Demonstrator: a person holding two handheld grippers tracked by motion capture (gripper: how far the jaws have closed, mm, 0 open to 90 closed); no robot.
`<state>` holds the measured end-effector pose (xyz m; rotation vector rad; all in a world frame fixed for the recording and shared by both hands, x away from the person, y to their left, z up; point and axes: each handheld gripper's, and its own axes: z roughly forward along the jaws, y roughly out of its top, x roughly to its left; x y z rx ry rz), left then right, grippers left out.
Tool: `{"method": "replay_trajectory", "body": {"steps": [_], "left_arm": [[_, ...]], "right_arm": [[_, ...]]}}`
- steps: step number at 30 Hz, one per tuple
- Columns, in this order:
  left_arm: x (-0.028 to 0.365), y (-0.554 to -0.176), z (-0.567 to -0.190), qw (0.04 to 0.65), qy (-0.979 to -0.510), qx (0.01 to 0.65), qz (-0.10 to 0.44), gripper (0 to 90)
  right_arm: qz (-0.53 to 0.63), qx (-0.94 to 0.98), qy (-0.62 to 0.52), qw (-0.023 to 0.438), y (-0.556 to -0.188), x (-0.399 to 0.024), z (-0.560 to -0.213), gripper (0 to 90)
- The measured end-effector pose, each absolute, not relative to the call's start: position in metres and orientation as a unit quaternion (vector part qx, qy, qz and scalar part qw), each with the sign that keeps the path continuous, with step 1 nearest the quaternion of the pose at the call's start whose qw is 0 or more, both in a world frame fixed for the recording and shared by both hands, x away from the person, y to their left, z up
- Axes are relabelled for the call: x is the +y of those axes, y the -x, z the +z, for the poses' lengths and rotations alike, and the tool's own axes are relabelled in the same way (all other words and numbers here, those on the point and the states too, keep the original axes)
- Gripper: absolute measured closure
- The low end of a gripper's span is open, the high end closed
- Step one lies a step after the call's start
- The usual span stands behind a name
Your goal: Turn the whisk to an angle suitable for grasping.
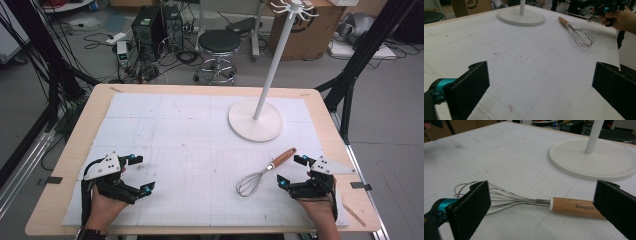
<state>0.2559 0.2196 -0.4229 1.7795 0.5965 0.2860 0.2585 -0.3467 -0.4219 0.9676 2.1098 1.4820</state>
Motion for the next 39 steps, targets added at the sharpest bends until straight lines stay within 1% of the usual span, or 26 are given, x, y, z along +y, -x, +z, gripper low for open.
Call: {"method": "replay_trajectory", "body": {"steps": [9, 10, 21, 28, 34, 36, 38, 39], "left_arm": [[0.214, -0.260, -0.423, 0.580, -0.765, 0.250, 0.125, 1.7], [0.212, -0.261, -0.424, 0.578, -0.768, 0.249, 0.122, 1.7], [0.213, -0.262, -0.424, 0.582, -0.765, 0.248, 0.121, 1.7], [0.212, -0.262, -0.424, 0.583, -0.765, 0.245, 0.120, 1.7], [0.213, -0.262, -0.423, 0.584, -0.765, 0.245, 0.119, 1.7], [0.212, -0.262, -0.423, 0.583, -0.766, 0.244, 0.120, 1.7], [0.212, -0.262, -0.424, 0.583, -0.766, 0.244, 0.118, 1.7], [0.212, -0.262, -0.424, 0.583, -0.766, 0.245, 0.118, 1.7]], "right_arm": [[0.520, 0.754, -0.349, 0.198, -0.253, -0.352, -0.423, 0.4], [0.514, 0.756, -0.350, 0.205, -0.251, -0.352, -0.421, 0.5], [0.503, 0.755, -0.354, 0.226, -0.249, -0.357, -0.413, 0.5], [0.500, 0.756, -0.356, 0.228, -0.257, -0.355, -0.406, 0.5], [0.474, 0.770, -0.360, 0.229, -0.265, -0.349, -0.408, 0.6], [0.465, 0.772, -0.367, 0.231, -0.266, -0.349, -0.409, 5.7], [0.459, 0.772, -0.375, 0.231, -0.270, -0.350, -0.409, 7.2], [0.456, 0.772, -0.378, 0.230, -0.273, -0.351, -0.409, 12.4]]}}
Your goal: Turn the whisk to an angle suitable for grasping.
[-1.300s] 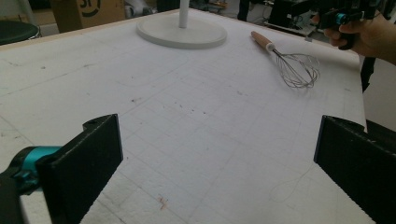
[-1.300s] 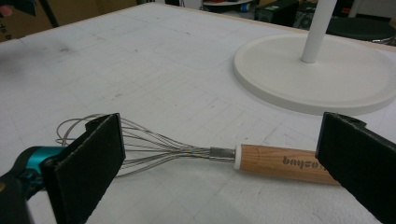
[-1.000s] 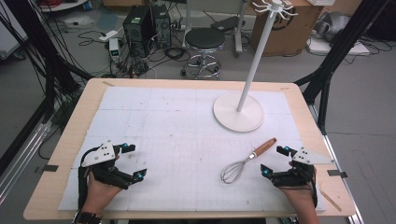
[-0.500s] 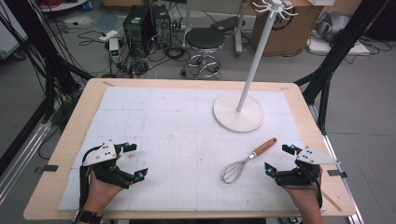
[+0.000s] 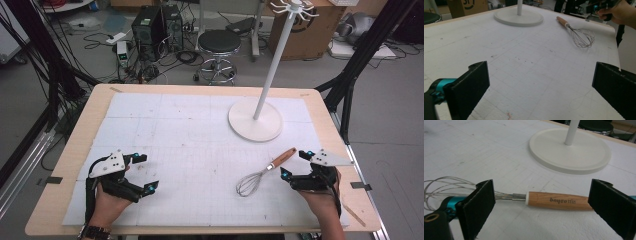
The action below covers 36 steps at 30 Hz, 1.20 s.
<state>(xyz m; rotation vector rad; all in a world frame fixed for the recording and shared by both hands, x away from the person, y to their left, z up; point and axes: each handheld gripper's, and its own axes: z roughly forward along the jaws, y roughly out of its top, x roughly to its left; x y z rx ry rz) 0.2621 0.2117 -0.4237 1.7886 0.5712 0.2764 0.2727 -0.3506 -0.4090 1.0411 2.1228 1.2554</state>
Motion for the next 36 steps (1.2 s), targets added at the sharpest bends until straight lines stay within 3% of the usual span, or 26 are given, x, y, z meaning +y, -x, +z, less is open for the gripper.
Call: {"method": "replay_trajectory", "body": {"steps": [1, 11, 12, 21, 28, 32, 36], "left_arm": [[0.212, -0.262, -0.424, 0.582, -0.766, 0.244, 0.118, 1.7], [0.211, -0.263, -0.424, 0.582, -0.766, 0.245, 0.119, 1.7], [0.211, -0.263, -0.424, 0.582, -0.766, 0.244, 0.119, 1.7], [0.212, -0.262, -0.423, 0.580, -0.768, 0.242, 0.120, 1.7], [0.215, -0.262, -0.423, 0.582, -0.766, 0.245, 0.120, 1.7], [0.214, -0.262, -0.424, 0.582, -0.766, 0.245, 0.119, 1.7], [0.213, -0.262, -0.424, 0.581, -0.767, 0.244, 0.120, 1.7]], "right_arm": [[0.452, 0.774, -0.378, 0.232, -0.276, -0.352, -0.408, 19.2], [0.398, 0.790, -0.407, 0.228, -0.315, -0.344, -0.402, 42.9], [0.393, 0.794, -0.409, 0.218, -0.323, -0.342, -0.402, 53.0], [0.343, 0.811, -0.426, 0.209, -0.350, -0.340, -0.405, 84.7], [0.326, 0.803, -0.452, 0.212, -0.360, -0.348, -0.410, 89.5], [0.297, 0.803, -0.460, 0.238, -0.365, -0.348, -0.415, 89.8], [0.290, 0.806, -0.467, 0.221, -0.373, -0.349, -0.418, 90.0]]}}
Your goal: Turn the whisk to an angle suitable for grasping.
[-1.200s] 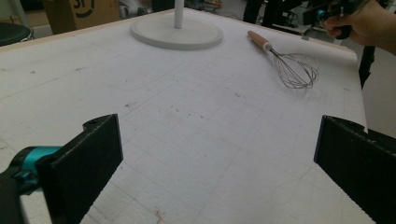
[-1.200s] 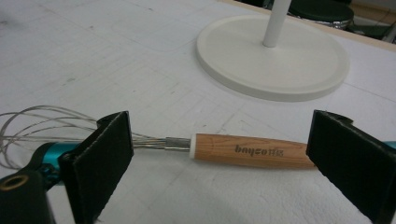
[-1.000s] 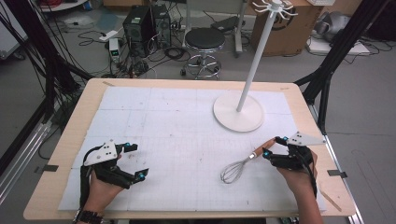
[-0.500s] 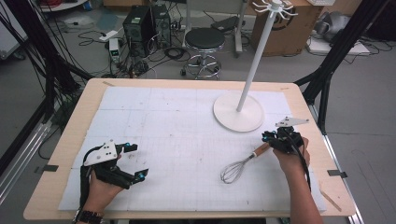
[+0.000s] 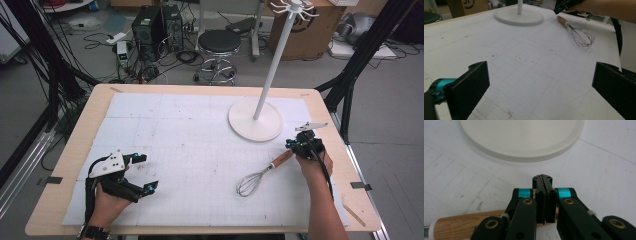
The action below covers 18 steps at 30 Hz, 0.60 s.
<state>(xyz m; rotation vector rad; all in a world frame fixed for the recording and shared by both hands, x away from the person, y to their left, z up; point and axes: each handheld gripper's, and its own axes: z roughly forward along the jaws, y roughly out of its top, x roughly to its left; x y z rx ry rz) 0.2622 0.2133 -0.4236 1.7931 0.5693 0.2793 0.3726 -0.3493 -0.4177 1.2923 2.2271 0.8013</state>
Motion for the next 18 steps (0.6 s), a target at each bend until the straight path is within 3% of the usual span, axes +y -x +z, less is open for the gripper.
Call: {"method": "replay_trajectory", "body": {"steps": [18], "left_arm": [[0.215, -0.259, -0.423, 0.579, -0.769, 0.242, 0.120, 1.7]], "right_arm": [[0.245, 0.804, -0.507, 0.189, -0.366, -0.371, -0.430, 90.0]]}}
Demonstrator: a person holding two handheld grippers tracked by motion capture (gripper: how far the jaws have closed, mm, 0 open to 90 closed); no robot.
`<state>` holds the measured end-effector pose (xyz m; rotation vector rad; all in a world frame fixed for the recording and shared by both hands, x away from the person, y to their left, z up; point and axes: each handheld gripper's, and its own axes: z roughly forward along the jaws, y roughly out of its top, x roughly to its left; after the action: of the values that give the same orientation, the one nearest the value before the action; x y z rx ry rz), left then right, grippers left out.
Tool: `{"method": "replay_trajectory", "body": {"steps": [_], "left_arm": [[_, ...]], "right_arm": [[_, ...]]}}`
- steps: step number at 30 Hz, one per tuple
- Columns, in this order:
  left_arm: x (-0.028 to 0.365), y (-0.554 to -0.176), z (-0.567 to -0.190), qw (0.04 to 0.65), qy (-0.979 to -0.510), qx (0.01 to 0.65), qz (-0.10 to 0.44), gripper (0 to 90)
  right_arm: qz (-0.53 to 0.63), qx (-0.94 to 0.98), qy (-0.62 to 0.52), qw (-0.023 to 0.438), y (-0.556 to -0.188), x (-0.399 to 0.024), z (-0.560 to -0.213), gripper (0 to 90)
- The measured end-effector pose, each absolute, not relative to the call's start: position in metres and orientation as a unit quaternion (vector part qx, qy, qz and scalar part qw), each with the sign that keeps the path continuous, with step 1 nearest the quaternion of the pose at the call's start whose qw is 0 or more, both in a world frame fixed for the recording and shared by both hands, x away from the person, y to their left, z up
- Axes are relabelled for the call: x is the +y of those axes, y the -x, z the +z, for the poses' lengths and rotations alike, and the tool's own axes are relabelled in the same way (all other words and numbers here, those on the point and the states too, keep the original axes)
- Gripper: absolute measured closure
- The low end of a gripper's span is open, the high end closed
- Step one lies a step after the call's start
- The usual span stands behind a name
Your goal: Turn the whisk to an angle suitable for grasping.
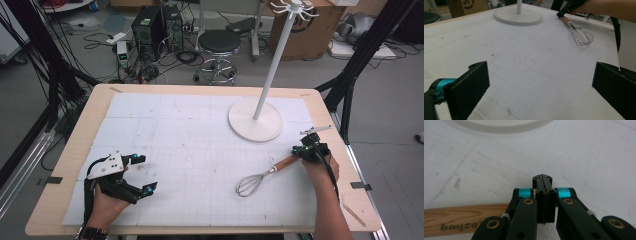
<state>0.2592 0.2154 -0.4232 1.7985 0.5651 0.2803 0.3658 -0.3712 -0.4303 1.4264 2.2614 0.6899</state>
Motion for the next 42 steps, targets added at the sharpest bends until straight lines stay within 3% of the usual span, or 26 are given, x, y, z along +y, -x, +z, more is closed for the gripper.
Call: {"method": "replay_trajectory", "body": {"steps": [22, 34, 42], "left_arm": [[0.208, -0.261, -0.422, 0.580, -0.771, 0.234, 0.117, 1.7], [0.206, -0.261, -0.422, 0.579, -0.773, 0.231, 0.115, 1.7], [0.206, -0.261, -0.422, 0.579, -0.772, 0.233, 0.116, 1.7]], "right_arm": [[0.292, 0.778, -0.525, 0.185, -0.291, -0.408, -0.435, 90.0], [0.315, 0.777, -0.515, 0.179, -0.274, -0.415, -0.434, 89.5], [0.360, 0.810, -0.427, 0.180, -0.272, -0.401, -0.410, 71.8]]}}
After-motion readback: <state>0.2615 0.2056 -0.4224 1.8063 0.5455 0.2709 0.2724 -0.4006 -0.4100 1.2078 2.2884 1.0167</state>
